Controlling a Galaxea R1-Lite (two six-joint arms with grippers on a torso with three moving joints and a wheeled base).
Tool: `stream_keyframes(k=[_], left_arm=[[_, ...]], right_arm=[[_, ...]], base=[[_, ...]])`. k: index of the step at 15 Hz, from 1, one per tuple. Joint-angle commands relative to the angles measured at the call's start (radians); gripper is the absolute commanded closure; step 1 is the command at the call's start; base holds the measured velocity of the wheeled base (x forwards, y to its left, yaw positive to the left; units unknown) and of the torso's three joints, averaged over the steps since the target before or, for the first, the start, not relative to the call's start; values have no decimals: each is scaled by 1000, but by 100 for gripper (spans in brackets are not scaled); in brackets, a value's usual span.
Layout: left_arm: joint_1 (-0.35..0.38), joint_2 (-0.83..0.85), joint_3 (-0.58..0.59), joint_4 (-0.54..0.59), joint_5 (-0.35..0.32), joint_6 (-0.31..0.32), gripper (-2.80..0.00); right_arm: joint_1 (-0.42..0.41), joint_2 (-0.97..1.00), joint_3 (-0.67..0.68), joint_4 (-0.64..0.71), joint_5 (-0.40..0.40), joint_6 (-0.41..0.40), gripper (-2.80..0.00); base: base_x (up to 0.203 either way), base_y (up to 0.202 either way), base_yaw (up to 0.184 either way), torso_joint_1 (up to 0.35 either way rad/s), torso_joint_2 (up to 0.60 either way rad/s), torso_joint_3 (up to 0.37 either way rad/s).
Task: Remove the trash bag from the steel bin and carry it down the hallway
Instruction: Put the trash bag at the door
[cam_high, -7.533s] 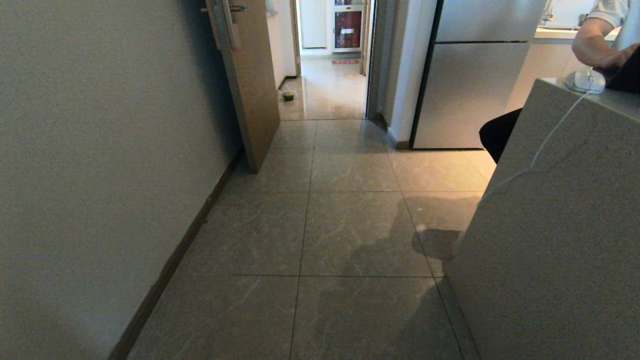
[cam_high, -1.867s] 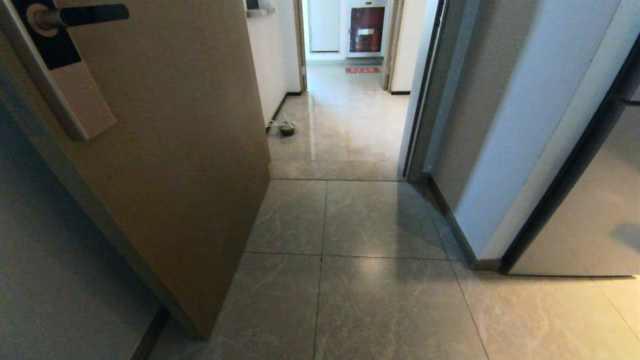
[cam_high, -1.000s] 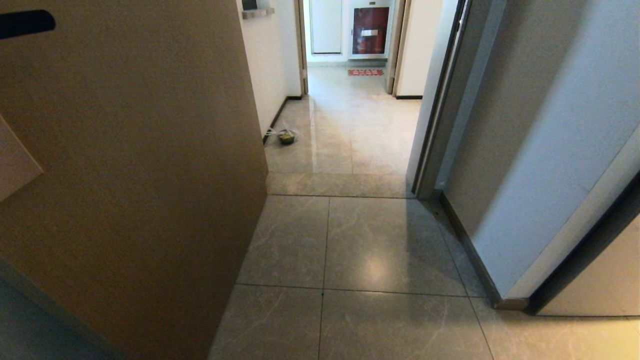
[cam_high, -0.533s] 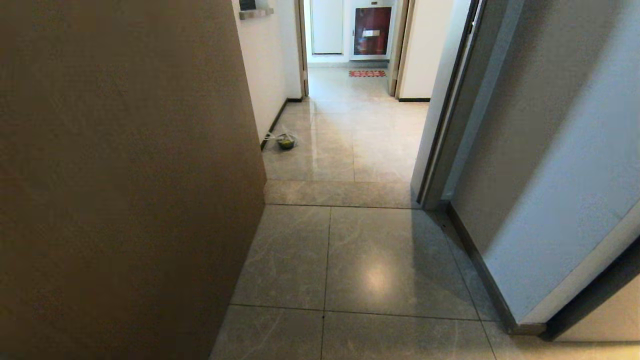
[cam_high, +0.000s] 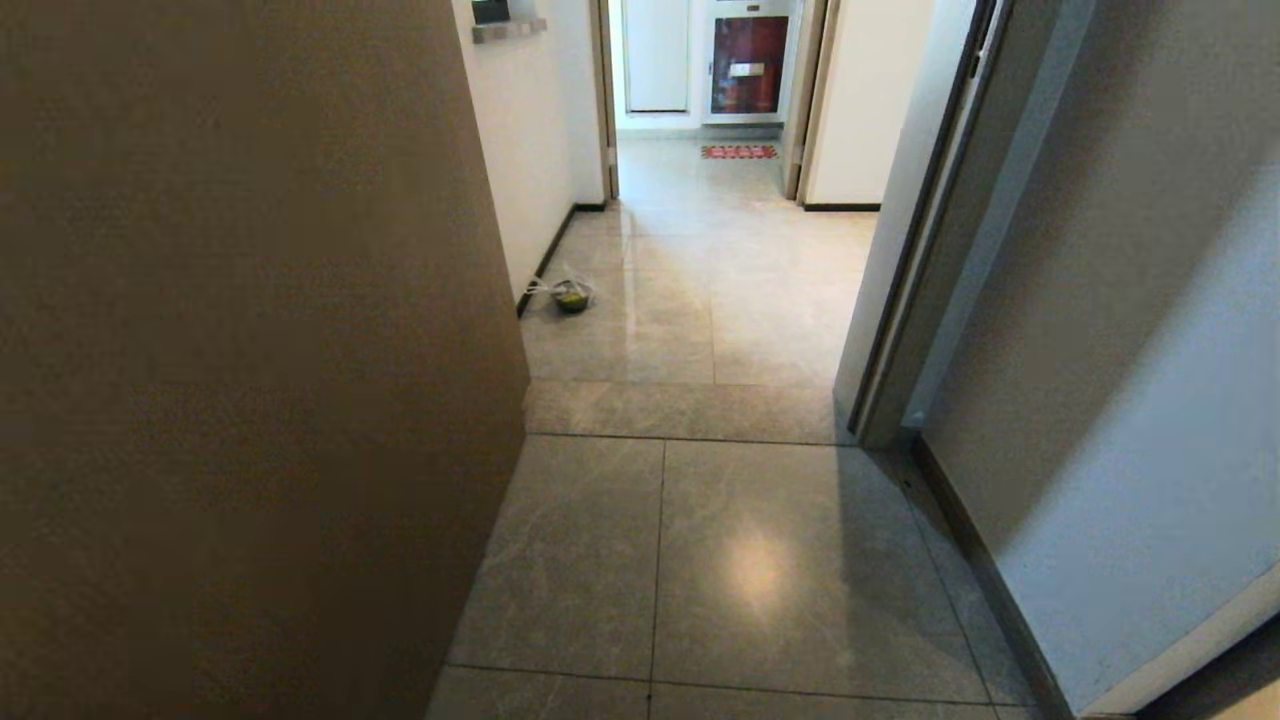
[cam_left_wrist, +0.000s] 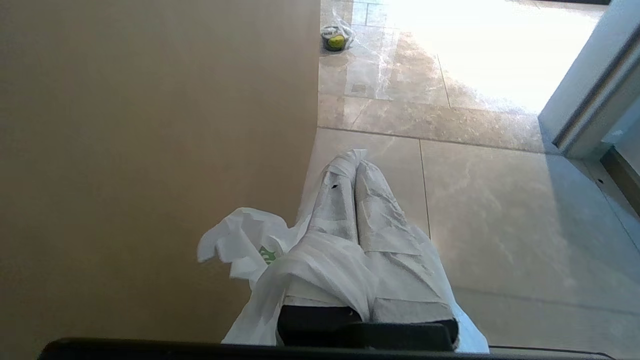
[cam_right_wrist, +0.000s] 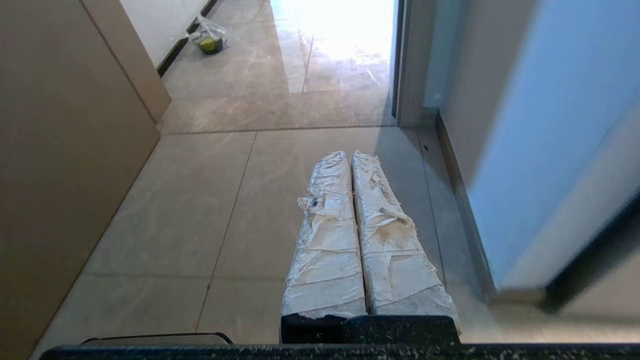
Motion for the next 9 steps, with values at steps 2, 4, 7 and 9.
stream_keyframes(k=[2, 4, 7, 9], left_arm=[[0, 2, 0, 0, 1, -1, 0], [0, 2, 0, 0, 1, -2, 0], [0, 2, 0, 0, 1, -1, 0], [-2, 2, 0, 0, 1, -2, 0]], right_arm=[[0, -2, 0, 0, 0, 0, 0], [0, -2, 0, 0, 0, 0, 0], [0, -2, 0, 0, 0, 0, 0], [0, -2, 0, 0, 0, 0, 0]], base=[[193, 0, 1, 1, 5, 1], [193, 0, 0, 2, 4, 2], [195, 0, 0, 2, 5, 0], [197, 0, 1, 1, 2, 1]])
